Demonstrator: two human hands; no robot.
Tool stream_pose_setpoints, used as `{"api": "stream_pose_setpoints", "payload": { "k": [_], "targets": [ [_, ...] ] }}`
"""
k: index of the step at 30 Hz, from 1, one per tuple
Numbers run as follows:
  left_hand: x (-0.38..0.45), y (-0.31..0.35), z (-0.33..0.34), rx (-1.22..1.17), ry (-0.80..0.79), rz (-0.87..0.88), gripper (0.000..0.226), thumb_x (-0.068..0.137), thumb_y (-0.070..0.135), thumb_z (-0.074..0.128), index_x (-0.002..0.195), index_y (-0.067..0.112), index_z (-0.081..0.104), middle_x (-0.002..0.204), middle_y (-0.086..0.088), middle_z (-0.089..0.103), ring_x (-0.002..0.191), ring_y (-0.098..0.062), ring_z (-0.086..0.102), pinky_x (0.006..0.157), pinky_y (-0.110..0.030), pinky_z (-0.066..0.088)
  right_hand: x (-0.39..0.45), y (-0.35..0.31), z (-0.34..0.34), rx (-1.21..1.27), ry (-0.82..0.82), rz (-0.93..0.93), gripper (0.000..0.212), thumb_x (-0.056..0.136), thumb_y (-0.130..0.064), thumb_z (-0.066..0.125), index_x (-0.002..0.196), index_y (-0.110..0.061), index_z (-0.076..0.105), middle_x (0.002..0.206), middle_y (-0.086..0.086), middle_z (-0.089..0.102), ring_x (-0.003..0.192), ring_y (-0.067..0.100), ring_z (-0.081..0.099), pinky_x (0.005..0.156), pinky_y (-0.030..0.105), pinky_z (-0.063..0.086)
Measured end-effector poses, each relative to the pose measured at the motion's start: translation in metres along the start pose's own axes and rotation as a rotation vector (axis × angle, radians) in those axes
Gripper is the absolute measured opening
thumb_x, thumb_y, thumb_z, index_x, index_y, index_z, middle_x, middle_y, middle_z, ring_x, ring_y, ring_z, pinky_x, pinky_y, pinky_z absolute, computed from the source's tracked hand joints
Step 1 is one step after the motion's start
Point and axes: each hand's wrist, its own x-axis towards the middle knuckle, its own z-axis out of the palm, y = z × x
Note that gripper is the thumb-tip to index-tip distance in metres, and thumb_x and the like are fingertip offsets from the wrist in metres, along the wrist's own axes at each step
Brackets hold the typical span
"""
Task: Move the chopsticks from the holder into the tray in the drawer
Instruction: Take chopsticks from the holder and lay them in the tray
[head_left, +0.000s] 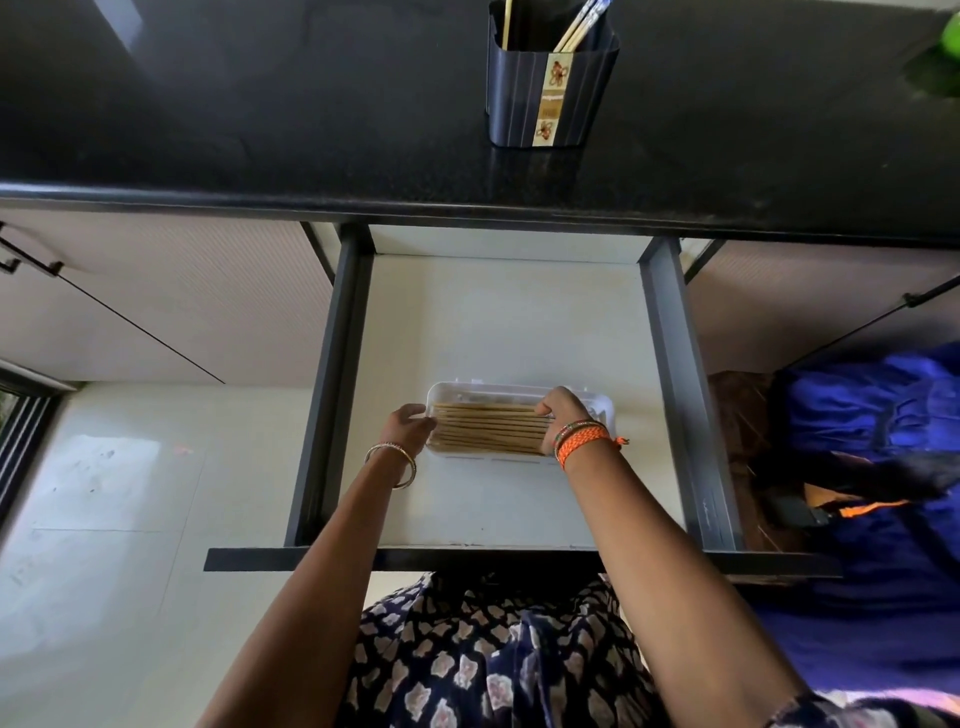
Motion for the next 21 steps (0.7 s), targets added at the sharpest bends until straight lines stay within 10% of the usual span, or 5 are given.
{"api": "stream_pose_setpoints", "payload": {
  "k": [5,8,13,16,21],
  "targets": [
    [-0.017,0.039,0.0,0.086,0.159,0.159,0.041,0.083,0.006,0.053,0.124,0.002,0.047,0.125,-0.023,0.054,0.112,-0.035,0.053,0.098,-0.042,0.044,-0.013,-0.028,0.0,0.16,-0.061,-0.02,0.021,0.083,-0.003,0.043,0.063,-0.008,0.042,0.078,0.01,0.039,0.065,0.022,0.039,0.071,0.035,0.046],
    [-0.026,0.096,0.003,0.036,0.221,0.363,0.037,0.082,0.0,0.048,0.119,0.002,0.05,0.125,-0.02,0.055,0.115,-0.032,0.053,0.1,-0.041,0.044,-0.026,-0.08,0.0,0.219,-0.136,-0.114,0.017,0.082,0.0,0.04,0.068,-0.01,0.043,0.064,0.004,0.032,0.053,0.014,0.029,0.054,0.024,0.028],
    [-0.029,0.226,0.011,-0.015,0.198,0.722,0.033,0.086,0.002,0.047,0.117,0.01,0.054,0.118,-0.007,0.06,0.104,-0.016,0.057,0.082,-0.016,0.046,-0.051,-0.205,-0.006,0.338,-0.234,-0.518,0.013,0.089,0.002,0.053,0.093,-0.006,0.063,0.068,0.005,0.057,0.061,0.012,0.056,0.064,0.02,0.051],
    [-0.023,0.302,0.012,0.021,0.243,0.881,0.03,0.086,0.001,0.047,0.113,0.01,0.057,0.113,-0.005,0.064,0.093,-0.009,0.059,0.072,-0.002,0.045,-0.046,-0.281,-0.01,0.297,-0.047,-0.808,0.02,0.086,0.003,0.055,0.101,-0.001,0.068,0.071,0.004,0.062,0.064,0.011,0.059,0.062,0.022,0.053],
    [0.006,0.366,0.018,0.182,0.314,0.98,0.031,0.086,0.005,0.054,0.117,0.01,0.055,0.119,-0.009,0.061,0.109,-0.017,0.058,0.09,-0.018,0.043,-0.007,-0.382,-0.002,0.111,0.228,-0.979,0.025,0.087,-0.009,0.059,0.108,0.0,0.069,0.105,0.015,0.071,0.094,0.023,0.067,0.085,0.028,0.052]
  ]
}}
